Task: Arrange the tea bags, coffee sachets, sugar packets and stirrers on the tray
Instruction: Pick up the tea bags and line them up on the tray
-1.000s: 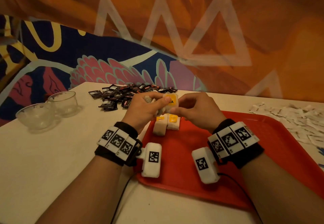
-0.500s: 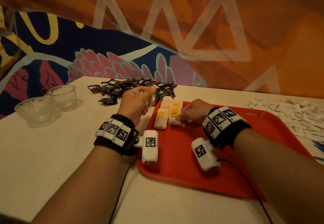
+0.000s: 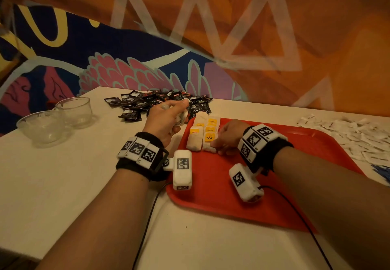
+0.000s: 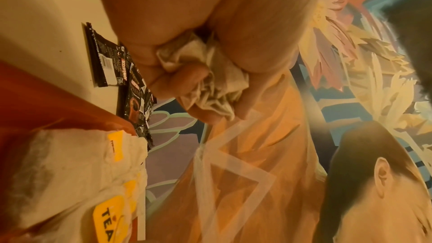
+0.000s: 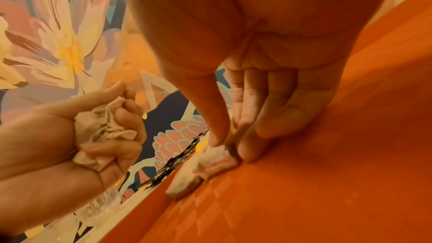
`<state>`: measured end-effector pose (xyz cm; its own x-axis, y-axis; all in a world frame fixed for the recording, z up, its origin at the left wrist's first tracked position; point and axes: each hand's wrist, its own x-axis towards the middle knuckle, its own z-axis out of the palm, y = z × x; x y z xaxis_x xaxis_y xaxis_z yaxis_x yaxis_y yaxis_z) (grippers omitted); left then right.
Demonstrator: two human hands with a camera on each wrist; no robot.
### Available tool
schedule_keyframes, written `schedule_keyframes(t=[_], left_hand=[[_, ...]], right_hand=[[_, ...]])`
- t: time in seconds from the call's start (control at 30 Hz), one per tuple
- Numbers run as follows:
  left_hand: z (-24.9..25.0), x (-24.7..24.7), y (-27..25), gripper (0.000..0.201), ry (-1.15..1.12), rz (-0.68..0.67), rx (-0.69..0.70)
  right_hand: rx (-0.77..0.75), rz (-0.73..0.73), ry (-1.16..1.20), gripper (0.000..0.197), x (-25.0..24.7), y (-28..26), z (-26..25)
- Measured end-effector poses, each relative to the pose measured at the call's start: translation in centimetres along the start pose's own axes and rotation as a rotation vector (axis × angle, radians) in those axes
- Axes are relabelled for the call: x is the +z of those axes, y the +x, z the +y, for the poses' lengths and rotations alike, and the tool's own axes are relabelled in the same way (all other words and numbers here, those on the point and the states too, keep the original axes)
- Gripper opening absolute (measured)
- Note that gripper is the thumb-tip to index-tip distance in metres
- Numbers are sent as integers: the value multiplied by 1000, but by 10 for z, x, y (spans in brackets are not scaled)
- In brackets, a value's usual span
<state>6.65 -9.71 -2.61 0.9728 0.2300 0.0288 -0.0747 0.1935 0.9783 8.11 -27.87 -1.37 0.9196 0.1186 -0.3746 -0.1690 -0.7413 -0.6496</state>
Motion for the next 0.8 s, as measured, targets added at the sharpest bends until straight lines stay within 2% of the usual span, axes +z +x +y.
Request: schedule_keyframes(t=[0.13, 0.27, 0.37, 0.6, 0.7, 0.8], left_hand=[[-1, -1, 1, 13, -7, 2, -7], [-1, -2, 1, 14, -13, -2, -12], [-1, -2, 1, 14, -12, 2, -14], [-1, -2, 1, 19, -19, -14, -40], [1, 0, -1, 28, -59, -70, -91], [3, 5, -5, 38, -58, -166, -157]], right_hand=[[16, 19, 78, 16, -5, -3, 2], [23, 25, -14, 18, -6, -1, 4], [22, -18, 81, 4, -3, -3, 3], [-40, 1, 56, 9, -11, -7, 5], [-116, 69, -14, 20, -16, -5, 6], [-289, 151, -12, 14, -18, -8, 2]])
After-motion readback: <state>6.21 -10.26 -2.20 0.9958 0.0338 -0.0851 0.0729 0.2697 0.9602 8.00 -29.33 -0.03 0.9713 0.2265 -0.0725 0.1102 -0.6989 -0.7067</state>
